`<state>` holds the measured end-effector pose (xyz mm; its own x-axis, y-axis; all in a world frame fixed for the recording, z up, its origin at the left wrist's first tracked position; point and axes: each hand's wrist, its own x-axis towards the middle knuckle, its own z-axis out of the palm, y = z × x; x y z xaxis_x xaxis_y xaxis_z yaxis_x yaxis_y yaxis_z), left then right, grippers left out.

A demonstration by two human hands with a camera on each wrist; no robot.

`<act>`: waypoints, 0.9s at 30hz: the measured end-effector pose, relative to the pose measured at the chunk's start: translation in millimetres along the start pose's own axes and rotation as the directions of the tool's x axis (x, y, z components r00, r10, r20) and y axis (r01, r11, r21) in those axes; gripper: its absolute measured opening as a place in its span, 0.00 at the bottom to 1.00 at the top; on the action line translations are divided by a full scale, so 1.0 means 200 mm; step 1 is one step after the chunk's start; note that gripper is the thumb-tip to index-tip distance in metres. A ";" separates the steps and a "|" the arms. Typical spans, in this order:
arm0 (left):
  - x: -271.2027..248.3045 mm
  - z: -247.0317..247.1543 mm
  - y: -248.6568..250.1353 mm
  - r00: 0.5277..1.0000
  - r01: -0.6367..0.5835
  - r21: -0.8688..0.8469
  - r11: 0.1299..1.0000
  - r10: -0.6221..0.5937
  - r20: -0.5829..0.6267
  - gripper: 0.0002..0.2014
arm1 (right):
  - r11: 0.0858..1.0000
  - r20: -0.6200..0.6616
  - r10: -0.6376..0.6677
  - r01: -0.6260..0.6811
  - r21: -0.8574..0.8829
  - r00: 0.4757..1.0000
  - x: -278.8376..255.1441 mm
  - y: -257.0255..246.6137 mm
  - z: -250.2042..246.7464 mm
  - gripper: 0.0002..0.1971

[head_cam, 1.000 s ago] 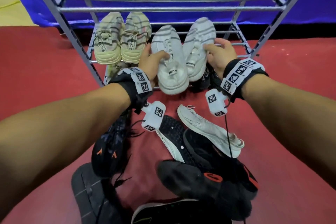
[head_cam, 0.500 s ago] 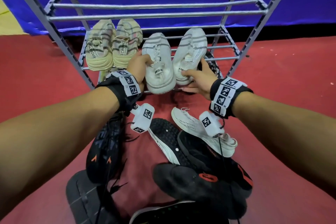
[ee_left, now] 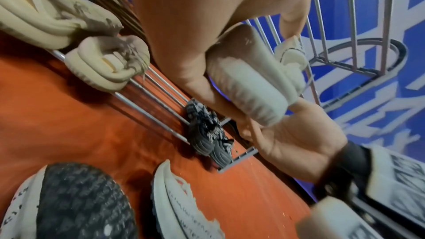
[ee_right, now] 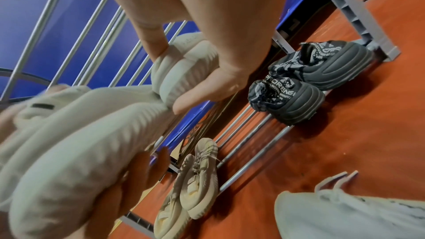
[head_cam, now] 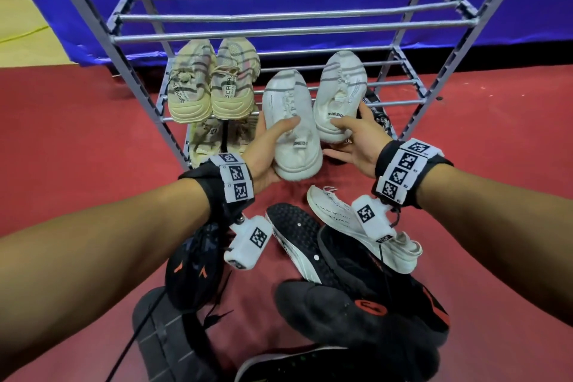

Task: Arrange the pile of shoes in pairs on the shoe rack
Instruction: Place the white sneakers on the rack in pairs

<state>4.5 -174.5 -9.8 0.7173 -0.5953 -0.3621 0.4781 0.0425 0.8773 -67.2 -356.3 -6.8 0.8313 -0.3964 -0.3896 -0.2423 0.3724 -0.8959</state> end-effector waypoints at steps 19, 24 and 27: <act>0.31 0.23 0.15 0.901 -0.249 0.247 0.937 0.318 -0.297 0.30 | 0.978 -0.198 -0.129 0.093 -0.184 0.972 0.08 -0.16 -0.06 0.24; 0.28 0.19 0.01 0.938 -0.111 0.174 0.979 0.161 -0.308 0.48 | 0.983 -0.242 -0.094 0.051 -0.178 0.966 0.07 -0.10 -0.10 0.20; 0.18 0.19 -0.03 0.956 -0.035 0.146 0.989 0.075 -0.285 0.46 | 0.987 -0.206 -0.078 0.046 -0.157 0.975 0.06 -0.08 -0.11 0.21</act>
<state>8.2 -226.6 -15.4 0.8660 -0.3368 -0.3696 0.3739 -0.0546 0.9258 -65.1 -384.6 -2.1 0.7271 -0.5884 -0.3537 -0.2789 0.2177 -0.9353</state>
